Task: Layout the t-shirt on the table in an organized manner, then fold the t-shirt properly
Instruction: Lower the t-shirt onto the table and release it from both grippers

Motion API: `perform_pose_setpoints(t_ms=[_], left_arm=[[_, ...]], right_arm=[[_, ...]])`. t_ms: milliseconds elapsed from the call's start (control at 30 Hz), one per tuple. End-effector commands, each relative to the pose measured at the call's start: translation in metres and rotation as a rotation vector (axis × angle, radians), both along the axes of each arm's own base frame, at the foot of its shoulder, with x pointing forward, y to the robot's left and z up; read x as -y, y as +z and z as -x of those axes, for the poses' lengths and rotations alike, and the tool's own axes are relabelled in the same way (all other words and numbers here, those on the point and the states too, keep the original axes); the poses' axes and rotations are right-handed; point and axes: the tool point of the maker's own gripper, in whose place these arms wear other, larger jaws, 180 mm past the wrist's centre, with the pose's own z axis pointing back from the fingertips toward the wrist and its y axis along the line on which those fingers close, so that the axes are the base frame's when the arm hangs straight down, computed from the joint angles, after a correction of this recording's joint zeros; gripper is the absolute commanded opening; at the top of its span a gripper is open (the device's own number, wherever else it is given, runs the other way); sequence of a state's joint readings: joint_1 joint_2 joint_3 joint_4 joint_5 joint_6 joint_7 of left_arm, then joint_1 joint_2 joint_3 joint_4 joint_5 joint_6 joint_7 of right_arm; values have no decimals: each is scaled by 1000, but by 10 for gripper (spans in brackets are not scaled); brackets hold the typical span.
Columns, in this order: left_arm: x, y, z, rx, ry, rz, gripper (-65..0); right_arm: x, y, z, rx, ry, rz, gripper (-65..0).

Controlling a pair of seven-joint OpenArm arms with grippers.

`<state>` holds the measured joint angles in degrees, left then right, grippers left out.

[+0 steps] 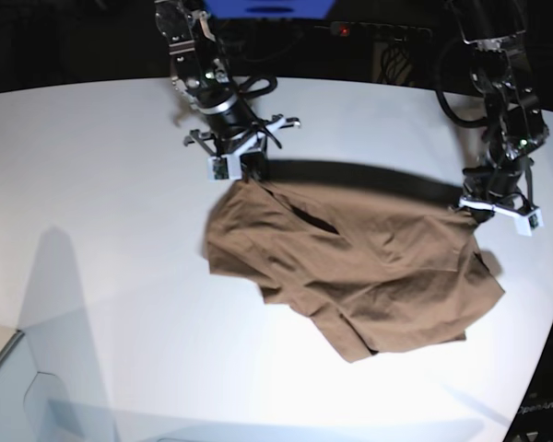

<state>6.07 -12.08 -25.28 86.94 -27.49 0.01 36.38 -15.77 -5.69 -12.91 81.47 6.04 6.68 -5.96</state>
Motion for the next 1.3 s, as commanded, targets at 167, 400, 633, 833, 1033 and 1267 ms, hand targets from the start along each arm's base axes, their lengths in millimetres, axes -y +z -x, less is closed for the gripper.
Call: perform_pose_setpoints(t_ms=[167, 400, 633, 833, 1033, 1267], left_arm=[[-1, 48, -15, 133, -18, -58, -646], [18, 197, -68, 523, -69, -147, -646], [74, 338, -120, 857, -201, -169, -646], [169, 363, -180, 861, -411, -94, -646], [281, 320, -235, 724, -564, 27, -641], [381, 193, -247, 528, -710, -68, -494]], right_arm=[[10, 33, -8, 91, 1, 5, -650], [10, 137, -34, 354, -13, -42, -650], [-33, 141, -9, 321, 93, -100, -650], [-71, 140, 22, 277, 187, -157, -650], [-62, 140, 21, 276, 160, -149, -650], [-14, 124, 4, 258, 43, -76, -650]])
